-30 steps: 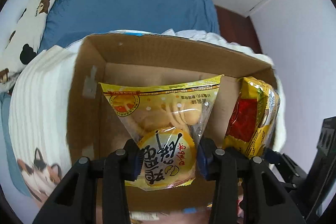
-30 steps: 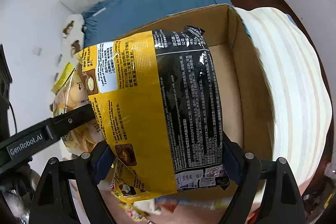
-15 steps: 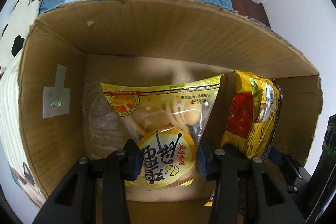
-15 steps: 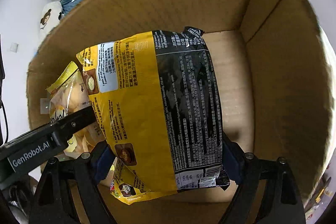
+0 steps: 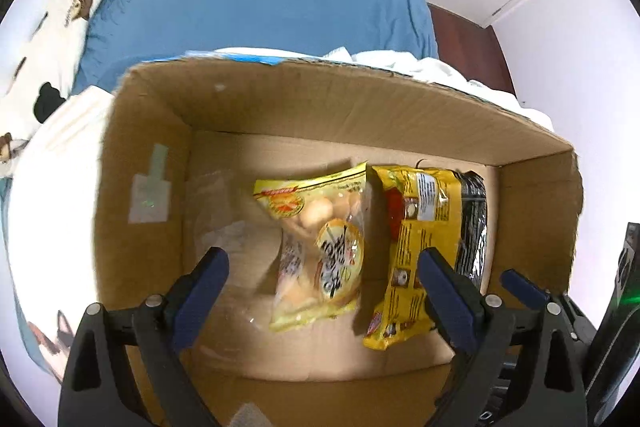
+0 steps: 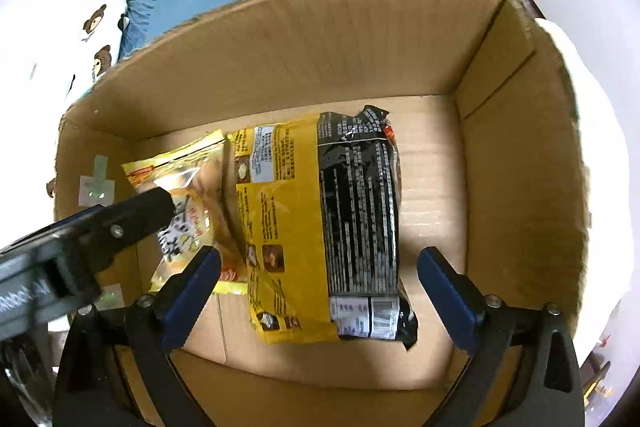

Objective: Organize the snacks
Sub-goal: 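Carry both bags into the cardboard box and open both tools, then grasp the red-white spicy strip packet with the left tool while the right tool grasps the orange panda bag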

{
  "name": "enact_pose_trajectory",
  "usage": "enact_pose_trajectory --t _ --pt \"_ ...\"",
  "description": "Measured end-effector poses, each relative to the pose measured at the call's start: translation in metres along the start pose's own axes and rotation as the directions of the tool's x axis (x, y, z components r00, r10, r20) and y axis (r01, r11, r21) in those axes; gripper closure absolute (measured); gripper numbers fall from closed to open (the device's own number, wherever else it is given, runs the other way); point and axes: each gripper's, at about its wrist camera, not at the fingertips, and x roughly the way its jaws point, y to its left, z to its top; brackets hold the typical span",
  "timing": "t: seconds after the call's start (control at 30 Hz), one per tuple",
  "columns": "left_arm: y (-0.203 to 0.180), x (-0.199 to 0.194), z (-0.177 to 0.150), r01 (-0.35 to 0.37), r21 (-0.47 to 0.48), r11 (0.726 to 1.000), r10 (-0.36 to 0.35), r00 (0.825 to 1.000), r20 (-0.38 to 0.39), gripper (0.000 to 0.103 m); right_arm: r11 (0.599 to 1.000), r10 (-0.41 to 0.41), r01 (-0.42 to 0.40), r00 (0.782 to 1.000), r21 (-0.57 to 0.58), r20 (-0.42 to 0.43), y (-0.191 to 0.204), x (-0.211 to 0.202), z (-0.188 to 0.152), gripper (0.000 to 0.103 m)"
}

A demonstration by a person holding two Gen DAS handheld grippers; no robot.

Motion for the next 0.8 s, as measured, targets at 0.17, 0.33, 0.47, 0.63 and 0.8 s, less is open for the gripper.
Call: enact_pose_trajectory --t 0.17,0.33,0.47,0.63,0.8 --pt "0.004 -0.042 -0.035 -0.033 0.021 0.999 0.030 0.994 0.108 0.006 1.000 0.005 -0.004 0.998 -0.023 0.060 0.001 -0.023 -0.019 0.002" --pt "0.007 -0.072 -0.075 -0.051 0.033 0.998 0.043 0.980 0.193 0.006 1.000 0.019 -0.016 0.989 -0.028 0.146 0.018 -0.068 -0.053 0.002" --pt "0.001 -0.097 -0.108 -0.057 0.037 0.998 0.045 0.965 0.258 0.006 0.999 0.022 -0.014 0.977 -0.037 0.211 0.018 -0.106 -0.084 0.002" --pt "0.002 -0.121 -0.140 -0.067 0.044 0.997 0.050 0.948 0.316 0.006 0.997 -0.002 0.023 0.956 -0.070 0.294 0.025 -0.140 -0.122 0.002" --pt "0.012 -0.138 -0.180 -0.056 0.033 0.998 0.041 0.936 0.349 0.006 0.998 0.029 -0.009 0.948 -0.064 0.318 0.019 -0.167 -0.165 0.002"
